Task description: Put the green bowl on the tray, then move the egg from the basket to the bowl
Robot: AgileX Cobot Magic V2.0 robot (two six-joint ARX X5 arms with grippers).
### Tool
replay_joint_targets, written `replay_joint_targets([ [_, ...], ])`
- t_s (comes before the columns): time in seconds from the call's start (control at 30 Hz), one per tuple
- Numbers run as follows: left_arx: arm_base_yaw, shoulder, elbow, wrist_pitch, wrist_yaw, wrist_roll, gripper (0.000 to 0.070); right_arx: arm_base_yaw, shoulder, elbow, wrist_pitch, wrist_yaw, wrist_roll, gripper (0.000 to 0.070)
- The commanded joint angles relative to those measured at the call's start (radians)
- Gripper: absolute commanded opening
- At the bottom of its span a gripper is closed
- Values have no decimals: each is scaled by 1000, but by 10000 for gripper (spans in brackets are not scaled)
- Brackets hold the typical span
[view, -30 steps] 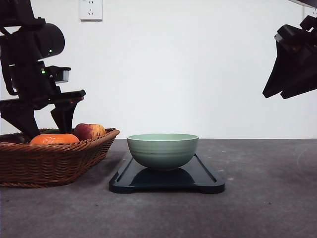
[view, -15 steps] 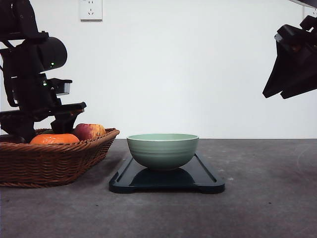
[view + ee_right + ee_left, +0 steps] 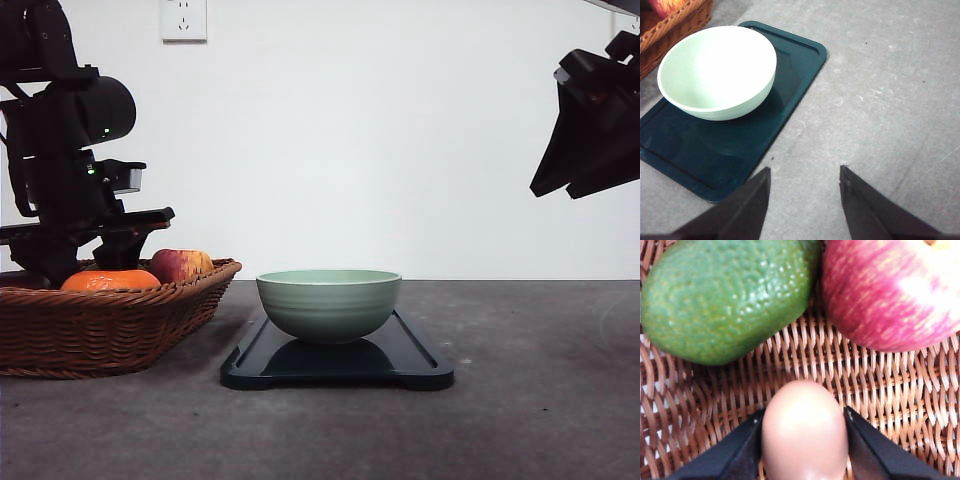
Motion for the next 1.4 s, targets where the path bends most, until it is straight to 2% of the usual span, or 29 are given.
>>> replay_joint_targets([
  [0.0,-3,23,23,-4,-2,-4,228,2,8,10,10,2,-12,267],
  [0.47,-2,14,24,-17,-2,-4,226,2,8,10,10,2,-12,267],
  [0.8,-10,-114,24,-12,6,-4,227,2,8,10,10,2,-11,267],
  [1.1,-79,-272,24,69,64,-27,226,2,8,10,13,2,-11,267],
  [1.37,-194,-278,24,202,77,-83,227,3,8,10,14,2,-11,267],
])
